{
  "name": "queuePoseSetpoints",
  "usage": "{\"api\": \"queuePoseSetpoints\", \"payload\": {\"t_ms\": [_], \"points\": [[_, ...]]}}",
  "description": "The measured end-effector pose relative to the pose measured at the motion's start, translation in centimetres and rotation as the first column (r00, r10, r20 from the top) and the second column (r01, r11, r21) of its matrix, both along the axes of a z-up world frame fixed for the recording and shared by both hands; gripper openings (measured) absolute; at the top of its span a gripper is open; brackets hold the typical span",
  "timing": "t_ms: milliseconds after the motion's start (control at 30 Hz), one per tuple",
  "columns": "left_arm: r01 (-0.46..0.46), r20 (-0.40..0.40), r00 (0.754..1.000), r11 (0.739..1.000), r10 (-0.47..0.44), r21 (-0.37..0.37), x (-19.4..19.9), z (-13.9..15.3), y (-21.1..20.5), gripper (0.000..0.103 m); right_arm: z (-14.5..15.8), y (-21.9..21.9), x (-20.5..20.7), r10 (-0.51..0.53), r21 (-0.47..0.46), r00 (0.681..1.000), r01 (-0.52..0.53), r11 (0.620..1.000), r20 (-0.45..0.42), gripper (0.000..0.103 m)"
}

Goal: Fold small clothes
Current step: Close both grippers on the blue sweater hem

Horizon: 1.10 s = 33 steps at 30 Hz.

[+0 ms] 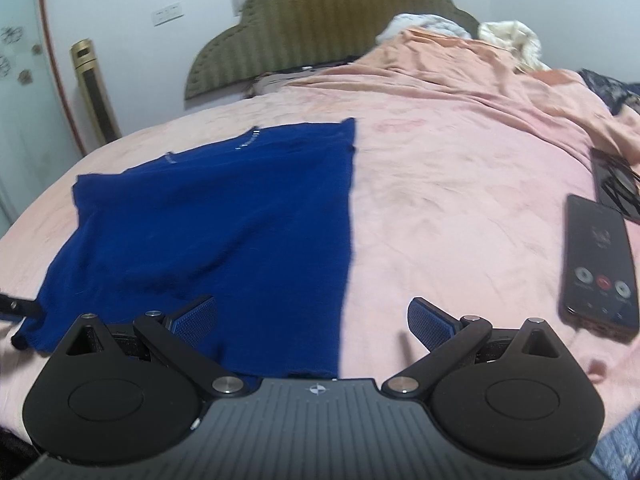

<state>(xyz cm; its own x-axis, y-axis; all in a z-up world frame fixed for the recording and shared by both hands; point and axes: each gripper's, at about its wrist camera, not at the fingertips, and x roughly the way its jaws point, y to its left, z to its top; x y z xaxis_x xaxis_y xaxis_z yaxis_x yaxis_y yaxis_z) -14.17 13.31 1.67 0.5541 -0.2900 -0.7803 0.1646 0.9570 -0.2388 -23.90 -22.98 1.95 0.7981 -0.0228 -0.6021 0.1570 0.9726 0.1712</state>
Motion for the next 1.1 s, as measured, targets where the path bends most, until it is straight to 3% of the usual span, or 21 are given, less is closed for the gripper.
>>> {"api": "queuePoseSetpoints", "payload": {"t_ms": [167, 367, 400, 433, 467, 500, 533, 567, 633, 667, 900, 1033, 1100], "points": [[0.022, 0.013, 1.000, 0.998, -0.023, 0.064, 0.3, -0.3, -2.0, 0.085, -1.0, -1.0, -0.3, -0.010, 0.028, 1.000, 0.011, 1.000, -0.015, 0.101], [0.056, 0.011, 0.998, 0.996, -0.057, 0.068, -0.1, -0.2, -2.8, 0.083, -1.8, -0.1, 0.2, 0.038, 0.016, 0.998, -0.037, 0.999, -0.050, 0.083], [0.065, 0.017, 0.998, 0.995, -0.067, 0.078, -0.3, -0.2, -2.9, 0.072, -1.8, 0.4, 0.3, 0.047, 0.000, 0.998, -0.047, 0.999, -0.052, 0.080], [0.071, 0.029, 0.997, 0.992, -0.074, 0.101, -0.5, -0.1, -3.2, 0.051, -1.8, 0.9, 0.4, 0.065, -0.011, 0.997, -0.065, 0.998, -0.051, 0.073], [0.081, 0.036, 0.996, 0.990, -0.085, 0.117, -0.7, 0.0, -3.4, 0.041, -1.9, 1.2, 0.5, 0.080, -0.011, 0.995, -0.080, 0.997, -0.053, 0.068], [0.091, 0.032, 0.995, 0.990, -0.095, 0.104, -0.7, 0.0, -3.3, 0.022, -1.8, 1.6, 0.4, 0.087, -0.016, 0.995, -0.088, 0.996, -0.052, 0.060], [0.100, 0.019, 0.995, 0.993, -0.101, 0.070, -0.6, 0.1, -3.1, 0.010, -1.7, 1.9, 0.2, 0.092, -0.025, 0.995, -0.093, 0.995, -0.048, 0.048], [0.106, 0.003, 0.994, 0.994, -0.106, 0.029, -0.6, 0.1, -2.8, 0.010, -1.7, 2.0, 0.2, 0.096, -0.024, 0.994, -0.097, 0.995, -0.044, 0.041], [0.104, 0.018, 0.994, 0.994, -0.105, 0.021, -1.0, 0.5, -2.5, 0.009, -1.5, 1.7, 0.2, 0.086, -0.010, 0.996, -0.086, 0.996, -0.031, 0.016], [0.107, 0.030, 0.994, 0.994, -0.107, 0.015, -1.3, 0.8, -2.3, 0.009, -1.4, 1.5, 0.1, 0.080, -0.004, 0.997, -0.080, 0.997, -0.021, 0.013], [0.172, 0.145, 0.977, 0.981, -0.158, -0.091, -4.1, 5.8, 0.6, 0.009, 2.2, 0.7, -1.8, 0.152, 0.064, 0.982, -0.159, 0.985, 0.110, 0.010], [0.277, 0.193, 0.951, 0.946, -0.244, -0.168, -6.7, 9.5, 2.9, 0.009, 6.0, -0.1, -4.3, 0.231, 0.103, 0.951, -0.256, 0.961, 0.206, 0.010], [0.296, 0.238, 0.937, 0.945, -0.257, -0.141, -8.4, 11.2, 3.7, 0.009, 8.3, -0.5, -6.0, 0.274, 0.121, 0.924, -0.314, 0.942, 0.267, 0.010]]}}
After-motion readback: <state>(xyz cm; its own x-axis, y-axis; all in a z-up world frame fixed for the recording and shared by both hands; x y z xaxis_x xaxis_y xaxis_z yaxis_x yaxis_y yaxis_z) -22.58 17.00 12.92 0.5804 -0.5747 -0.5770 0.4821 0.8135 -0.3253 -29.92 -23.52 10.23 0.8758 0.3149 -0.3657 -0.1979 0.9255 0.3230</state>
